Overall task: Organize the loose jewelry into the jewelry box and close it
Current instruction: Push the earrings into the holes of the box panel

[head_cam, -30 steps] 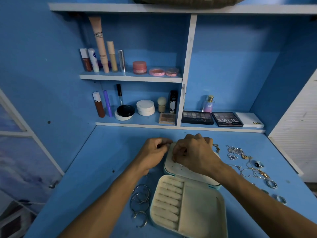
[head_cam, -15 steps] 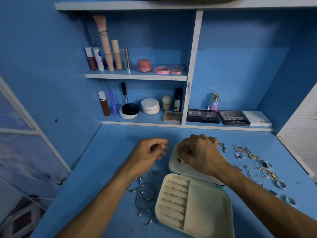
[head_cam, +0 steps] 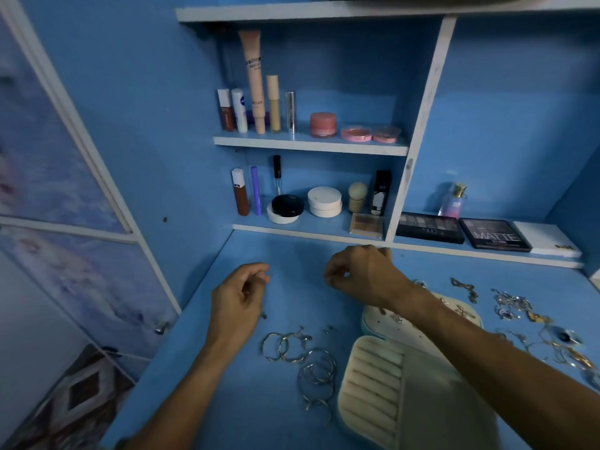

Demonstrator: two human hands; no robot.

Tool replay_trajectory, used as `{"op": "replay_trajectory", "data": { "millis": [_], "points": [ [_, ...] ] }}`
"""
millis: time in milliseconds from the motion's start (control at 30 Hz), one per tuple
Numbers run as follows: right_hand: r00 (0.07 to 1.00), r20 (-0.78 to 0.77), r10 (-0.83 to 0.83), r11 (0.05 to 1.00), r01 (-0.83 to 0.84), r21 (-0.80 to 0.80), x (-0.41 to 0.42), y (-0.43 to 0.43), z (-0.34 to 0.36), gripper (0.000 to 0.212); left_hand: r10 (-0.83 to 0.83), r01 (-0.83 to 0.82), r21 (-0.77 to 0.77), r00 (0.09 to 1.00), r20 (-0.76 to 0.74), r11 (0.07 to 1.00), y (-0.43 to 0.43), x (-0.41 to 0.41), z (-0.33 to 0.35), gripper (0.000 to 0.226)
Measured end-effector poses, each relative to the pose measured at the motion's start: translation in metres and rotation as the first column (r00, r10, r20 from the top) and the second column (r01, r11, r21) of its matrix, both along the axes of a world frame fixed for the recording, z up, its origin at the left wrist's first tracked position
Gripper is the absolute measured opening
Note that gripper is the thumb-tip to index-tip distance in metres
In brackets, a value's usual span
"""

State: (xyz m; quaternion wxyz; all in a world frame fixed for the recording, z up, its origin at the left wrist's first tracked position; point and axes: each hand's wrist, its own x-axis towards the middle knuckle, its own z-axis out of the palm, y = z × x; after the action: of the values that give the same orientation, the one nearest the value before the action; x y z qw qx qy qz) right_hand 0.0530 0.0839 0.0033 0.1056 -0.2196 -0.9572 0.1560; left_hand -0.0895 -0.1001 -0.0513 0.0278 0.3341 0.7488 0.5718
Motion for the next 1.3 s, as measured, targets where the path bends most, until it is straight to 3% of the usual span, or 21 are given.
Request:
{"op": "replay_trajectory", "data": {
  "millis": [400, 667, 833, 1133, 1300],
  "points": [
    [0.986, 0.111, 0.123, 0.992, -0.126, 0.024, -0.041, -0.025, -0.004, 0.015, 0.017, -0.019, 0.032, 0.998, 0.058, 0.999, -0.001, -0.007, -0.007, 0.025],
    [0.961, 0.085, 0.264, 0.964, -0.264, -0.010, -0.056, -0.049, -0.006, 0.015, 0.043, -0.048, 0.045, 0.992, 0.121, 0.998, -0.003, -0.013, -0.009, 0.033],
    [0.977, 0.092, 0.193, 0.965, -0.206, 0.164, -0.059, -0.052, -0.012, 0.016, 0.033, -0.036, 0.032, 0.993, 0.112, 0.999, -0.004, -0.010, -0.007, 0.029],
    [0.968, 0.186, 0.167, 0.937, -0.215, 0.277, -0.060, -0.051, -0.015, 0.017, 0.025, -0.027, 0.020, 0.993, 0.119, 0.999, -0.005, -0.009, -0.005, 0.022],
    [0.973, 0.162, 0.166, 0.968, -0.192, 0.161, -0.050, -0.047, -0.013, 0.014, 0.022, -0.023, 0.006, 0.995, 0.099, 1.000, -0.004, -0.008, -0.003, 0.022]
  ]
}}
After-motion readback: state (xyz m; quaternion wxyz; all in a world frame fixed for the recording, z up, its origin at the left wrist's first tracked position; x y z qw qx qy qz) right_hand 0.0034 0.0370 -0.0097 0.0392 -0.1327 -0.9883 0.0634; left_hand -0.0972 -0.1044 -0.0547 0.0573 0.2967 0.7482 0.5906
